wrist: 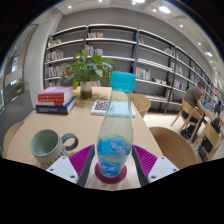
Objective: Pour water
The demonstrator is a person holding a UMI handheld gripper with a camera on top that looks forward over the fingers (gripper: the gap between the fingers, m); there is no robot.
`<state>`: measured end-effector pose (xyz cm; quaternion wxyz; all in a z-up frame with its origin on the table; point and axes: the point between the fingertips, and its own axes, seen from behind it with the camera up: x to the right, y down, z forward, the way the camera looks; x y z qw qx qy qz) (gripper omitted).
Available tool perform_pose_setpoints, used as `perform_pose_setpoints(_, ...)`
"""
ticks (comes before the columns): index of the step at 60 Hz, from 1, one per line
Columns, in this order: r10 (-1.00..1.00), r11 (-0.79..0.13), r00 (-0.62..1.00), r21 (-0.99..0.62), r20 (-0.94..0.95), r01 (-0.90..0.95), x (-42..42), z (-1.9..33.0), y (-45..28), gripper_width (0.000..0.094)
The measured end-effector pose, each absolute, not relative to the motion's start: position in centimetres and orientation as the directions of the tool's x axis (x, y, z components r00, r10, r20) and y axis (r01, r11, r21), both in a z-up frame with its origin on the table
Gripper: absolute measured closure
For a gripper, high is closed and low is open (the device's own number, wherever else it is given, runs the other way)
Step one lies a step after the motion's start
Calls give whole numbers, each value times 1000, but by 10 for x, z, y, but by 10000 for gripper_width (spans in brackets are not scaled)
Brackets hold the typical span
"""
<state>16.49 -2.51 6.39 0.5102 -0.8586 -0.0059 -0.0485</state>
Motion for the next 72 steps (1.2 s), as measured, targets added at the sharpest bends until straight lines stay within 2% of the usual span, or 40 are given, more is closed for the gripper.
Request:
perform_pose_setpoints(13, -68, -596, 994, -803, 83, 26, 150, 33, -99, 196)
perform_pose_setpoints(25, -38, -644, 999, -765, 15, -13, 79, 40, -177, 204)
perform_pose_setpoints(30, -14, -640, 1000, -768, 0, -9, 43, 62, -195, 196)
perform_pose_setpoints(44, 28, -543, 999, -839, -33, -13, -34, 147, -228, 197)
perform_pose_setpoints(53, 44, -494, 999, -869, -26, -1, -62, 188, -243, 196)
perform_pose_setpoints(61, 29, -465, 999, -885, -35, -17, -72, 213, -257, 197)
perform_pose_setpoints(72, 28, -440, 999, -898, -27, -12, -81, 223, -268, 198)
